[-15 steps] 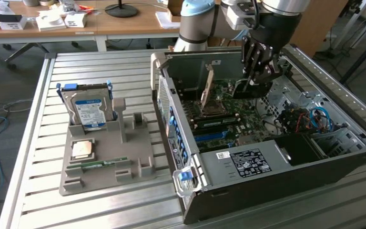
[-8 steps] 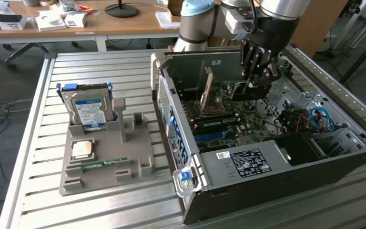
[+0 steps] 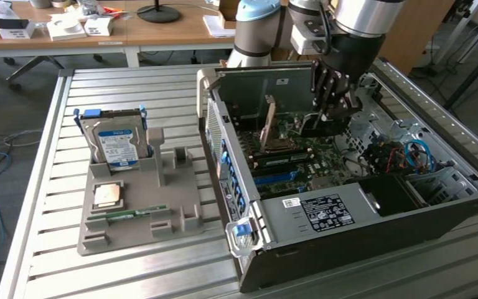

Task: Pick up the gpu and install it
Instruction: 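Insert the gpu into the slot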

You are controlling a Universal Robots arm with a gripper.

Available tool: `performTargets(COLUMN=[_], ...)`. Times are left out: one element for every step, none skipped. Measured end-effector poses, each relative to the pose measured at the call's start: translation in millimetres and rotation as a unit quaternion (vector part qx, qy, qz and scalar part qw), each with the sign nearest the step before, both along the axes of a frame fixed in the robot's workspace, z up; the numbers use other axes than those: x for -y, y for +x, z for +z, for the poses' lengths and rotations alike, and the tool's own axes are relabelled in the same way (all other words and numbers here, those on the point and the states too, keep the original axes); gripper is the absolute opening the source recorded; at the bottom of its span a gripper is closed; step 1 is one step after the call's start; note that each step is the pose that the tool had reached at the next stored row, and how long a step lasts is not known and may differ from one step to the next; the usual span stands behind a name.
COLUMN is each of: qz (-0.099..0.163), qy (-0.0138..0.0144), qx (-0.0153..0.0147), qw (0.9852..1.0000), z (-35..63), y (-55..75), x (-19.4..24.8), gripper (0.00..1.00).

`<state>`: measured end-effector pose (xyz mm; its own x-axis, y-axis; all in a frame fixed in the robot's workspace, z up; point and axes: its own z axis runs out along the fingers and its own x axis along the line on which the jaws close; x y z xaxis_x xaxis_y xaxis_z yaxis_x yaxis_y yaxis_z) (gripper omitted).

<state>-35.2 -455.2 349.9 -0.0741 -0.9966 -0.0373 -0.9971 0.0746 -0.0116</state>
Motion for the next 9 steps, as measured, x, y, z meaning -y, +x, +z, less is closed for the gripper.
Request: performTargets(qz=[0.0,0.0,0.0,0.0,0.0,0.0,0.0,0.0,0.0], qy=[0.0,0.0,0.0,0.0,0.0,-0.0001,-0.0002,-0.0002,-0.0002], qx=[0.0,0.0,0.0,0.0,0.0,-0.0001,-0.0001,-0.0002,-0.0002], qw=[1.0,1.0,1.0,1.0,1.0,1.0,1.0,1.0,1.0], z=[-1.9,-3.8,-5.6,-7.2,-8.1,-8.5,-8.6,-8.7,-8.8], y=[-0.1,-0.2,-0.3,-0.4,-0.4,-0.4,-0.4,-0.4,-0.4], x=[0.0,0.0,0.0,0.0,0.0,0.0,0.0,0.0,0.1], gripper=[0.26,0.26,0.26,0.26,0.26,0.26,0.26,0.26,0.26])
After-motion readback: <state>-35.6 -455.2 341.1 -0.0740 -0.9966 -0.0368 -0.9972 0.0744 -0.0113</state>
